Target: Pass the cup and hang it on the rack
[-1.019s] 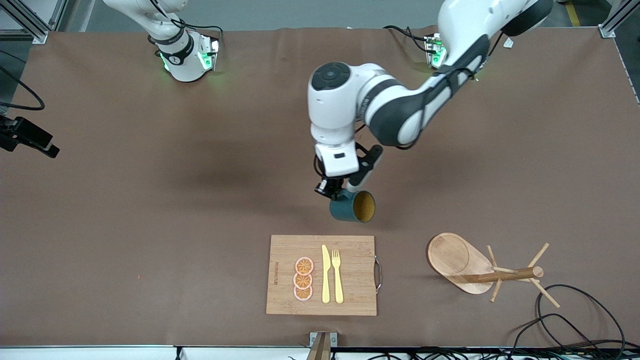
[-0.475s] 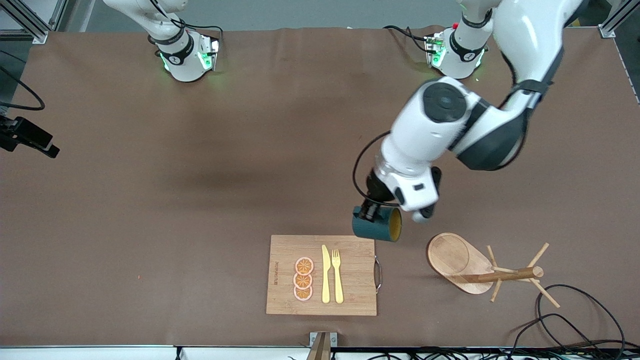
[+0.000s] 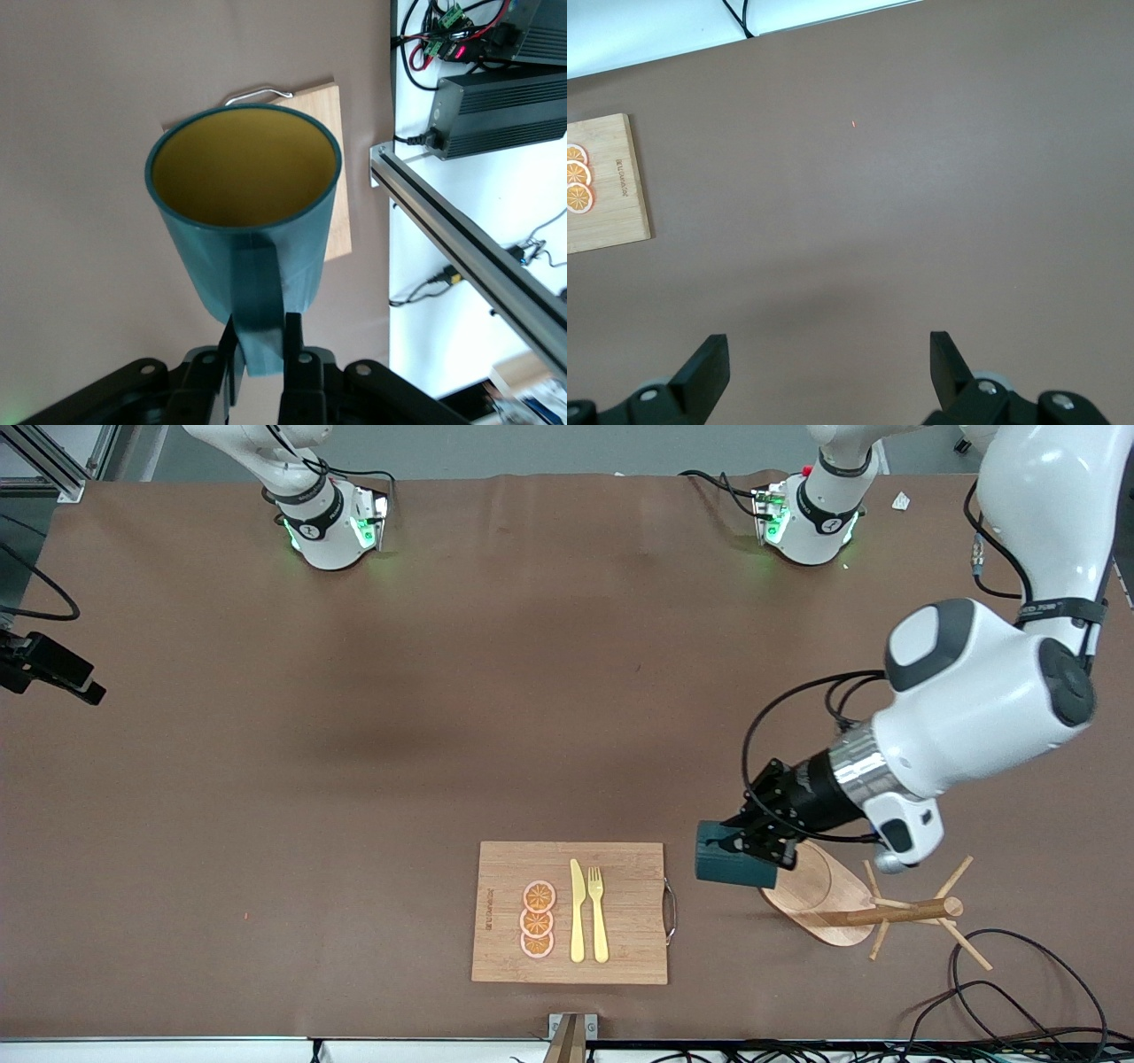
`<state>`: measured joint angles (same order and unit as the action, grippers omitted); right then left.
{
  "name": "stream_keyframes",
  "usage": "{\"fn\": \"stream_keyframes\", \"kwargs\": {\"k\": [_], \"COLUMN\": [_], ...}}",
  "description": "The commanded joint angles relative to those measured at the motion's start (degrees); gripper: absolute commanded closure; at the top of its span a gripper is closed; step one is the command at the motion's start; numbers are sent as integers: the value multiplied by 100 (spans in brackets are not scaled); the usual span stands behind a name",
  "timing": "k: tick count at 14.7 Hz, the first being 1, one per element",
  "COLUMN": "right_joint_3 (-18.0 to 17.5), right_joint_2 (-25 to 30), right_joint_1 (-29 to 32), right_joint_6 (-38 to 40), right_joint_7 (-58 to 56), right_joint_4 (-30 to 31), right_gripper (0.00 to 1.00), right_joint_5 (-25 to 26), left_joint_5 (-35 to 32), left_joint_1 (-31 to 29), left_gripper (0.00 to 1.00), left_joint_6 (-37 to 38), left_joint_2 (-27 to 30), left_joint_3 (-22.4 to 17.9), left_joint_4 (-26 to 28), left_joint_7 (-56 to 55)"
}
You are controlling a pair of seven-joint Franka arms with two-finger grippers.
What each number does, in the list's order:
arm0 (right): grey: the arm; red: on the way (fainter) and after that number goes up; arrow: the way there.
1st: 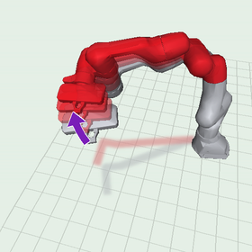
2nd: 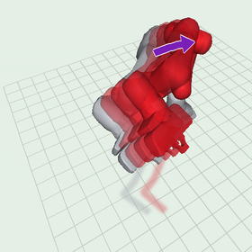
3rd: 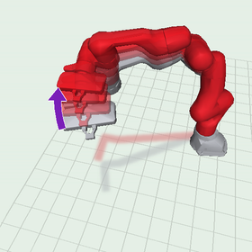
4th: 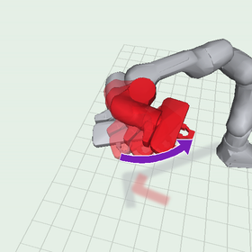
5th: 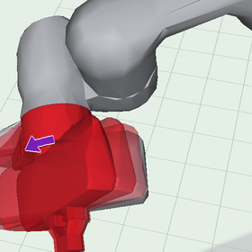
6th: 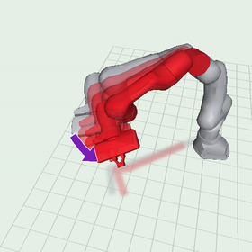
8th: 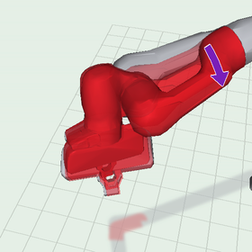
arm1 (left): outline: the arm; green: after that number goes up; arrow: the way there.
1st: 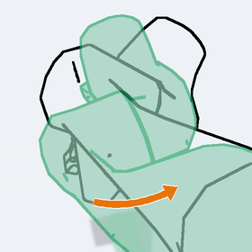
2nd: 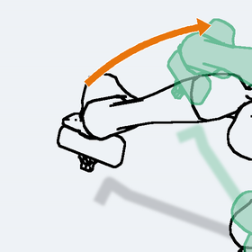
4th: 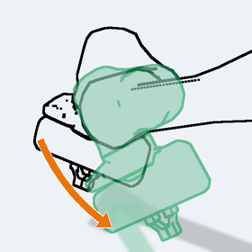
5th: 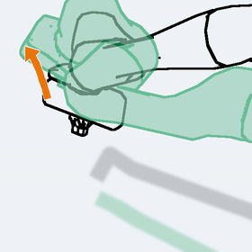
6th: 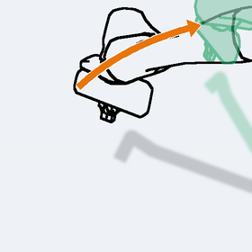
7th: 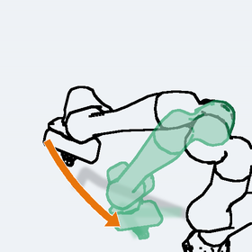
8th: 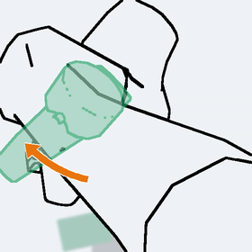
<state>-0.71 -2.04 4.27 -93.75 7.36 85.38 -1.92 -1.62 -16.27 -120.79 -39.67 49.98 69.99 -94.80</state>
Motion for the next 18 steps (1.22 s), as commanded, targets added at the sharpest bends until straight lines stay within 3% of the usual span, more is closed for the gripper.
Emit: {"fn": "stream_keyframes", "kwargs": {"k": [1, 3, 8, 18], "right_joint_3": [-34, -43, -43, -43], "right_joint_2": [195, 195, 213, 213], "right_joint_1": [65, 65, 65, 65], "right_joint_6": [-82, -82, -73, -73], "right_joint_7": [-51, -51, -51, -51], "right_joint_4": [234, 234, 234, 234], "right_gripper": [0, 0, 0, 0], "right_joint_5": [-80, -80, -80, -80], "left_joint_5": [626, 1066, 1454, 1525], "left_joint_1": [-305, -473, -869, -1405], "left_gripper": [99, 99, 98, 98], "left_joint_6": [-129, -85, -50, 697], "left_joint_2": [-155, -243, -419, -630], "left_joint_3": [91, 73, 56, 56], "left_joint_4": [67, 68, 76, 120], "left_joint_7": [566, 997, 1833, 2827]}}
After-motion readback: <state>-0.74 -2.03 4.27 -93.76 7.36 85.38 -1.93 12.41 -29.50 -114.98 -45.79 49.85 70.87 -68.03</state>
